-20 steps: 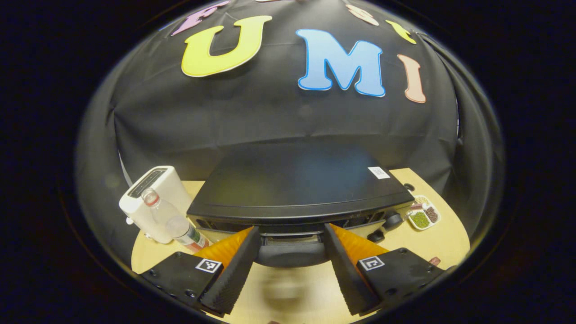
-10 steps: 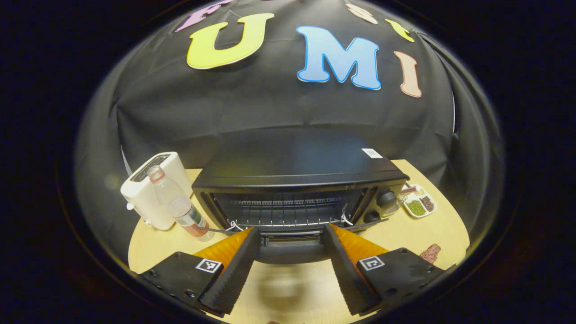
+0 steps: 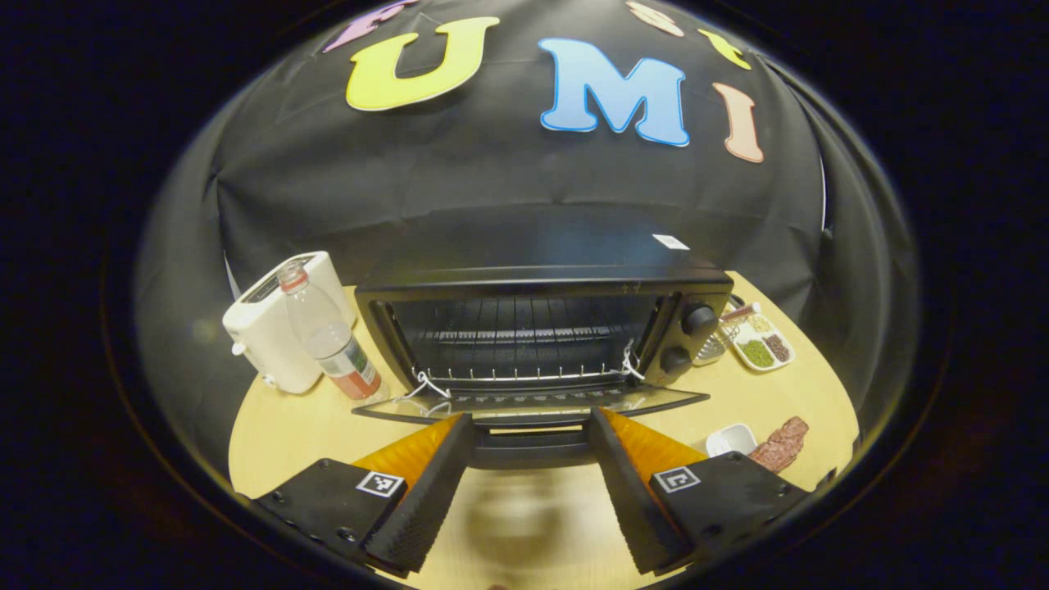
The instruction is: Open the electric oven with the left hand, put the food in, and close the electric oven.
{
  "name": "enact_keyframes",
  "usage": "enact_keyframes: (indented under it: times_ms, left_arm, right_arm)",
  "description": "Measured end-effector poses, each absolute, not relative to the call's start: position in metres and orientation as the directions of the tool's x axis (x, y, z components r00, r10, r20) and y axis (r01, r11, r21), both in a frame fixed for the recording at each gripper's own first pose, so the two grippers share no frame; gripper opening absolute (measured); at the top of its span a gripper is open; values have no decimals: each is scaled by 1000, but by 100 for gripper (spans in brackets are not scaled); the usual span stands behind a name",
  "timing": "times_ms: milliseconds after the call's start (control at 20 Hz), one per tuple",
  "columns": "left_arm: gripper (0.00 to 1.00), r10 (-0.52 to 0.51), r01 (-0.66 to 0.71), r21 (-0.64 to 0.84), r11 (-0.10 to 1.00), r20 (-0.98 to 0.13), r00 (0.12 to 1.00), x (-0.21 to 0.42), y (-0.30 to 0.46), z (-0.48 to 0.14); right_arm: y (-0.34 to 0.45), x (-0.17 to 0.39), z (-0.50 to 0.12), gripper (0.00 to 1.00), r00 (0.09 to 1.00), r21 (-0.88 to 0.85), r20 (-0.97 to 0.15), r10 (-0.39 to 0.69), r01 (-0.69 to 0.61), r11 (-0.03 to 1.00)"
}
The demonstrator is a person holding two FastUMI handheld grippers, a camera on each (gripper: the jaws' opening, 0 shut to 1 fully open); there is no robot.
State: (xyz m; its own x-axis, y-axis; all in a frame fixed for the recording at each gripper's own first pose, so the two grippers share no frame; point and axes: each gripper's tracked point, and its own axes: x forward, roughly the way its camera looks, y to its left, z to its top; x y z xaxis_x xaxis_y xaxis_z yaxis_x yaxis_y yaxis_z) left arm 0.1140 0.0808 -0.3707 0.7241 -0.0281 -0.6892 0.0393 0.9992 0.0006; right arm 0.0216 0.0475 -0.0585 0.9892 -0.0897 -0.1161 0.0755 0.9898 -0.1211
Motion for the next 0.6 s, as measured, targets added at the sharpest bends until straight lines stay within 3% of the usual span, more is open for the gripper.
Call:
enact_keyframes:
  times_ms: [250,350,400,450,500,550,600]
  left_arm:
    - [95,-39,24,-30,999,-729,683,90,81,-393]
    - [99,-44,14,-47,999,-747,663,80,81,-404]
    - [95,-46,8,-55,998,-756,652,77,81,-410]
    - [99,-45,-1,-60,998,-769,638,72,82,-417]
    - [95,-32,-13,-52,999,-777,628,70,86,-421]
    - [98,-23,-22,-48,999,-775,632,71,90,-421]
    - [95,-25,-29,-58,998,-762,647,77,90,-415]
  right_arm:
    - [47,20,-59,98,989,-132,-120,-88,72,989]
    - [46,20,-60,98,989,-134,-122,-89,72,988]
    - [46,20,-61,98,988,-135,-124,-89,72,988]
    - [46,20,-62,98,988,-138,-127,-91,73,988]
    - [46,20,-62,98,988,-142,-127,-91,72,987]
    - [47,20,-60,98,988,-148,-125,-90,71,986]
    - [47,20,-59,98,989,-152,-121,-88,70,986]
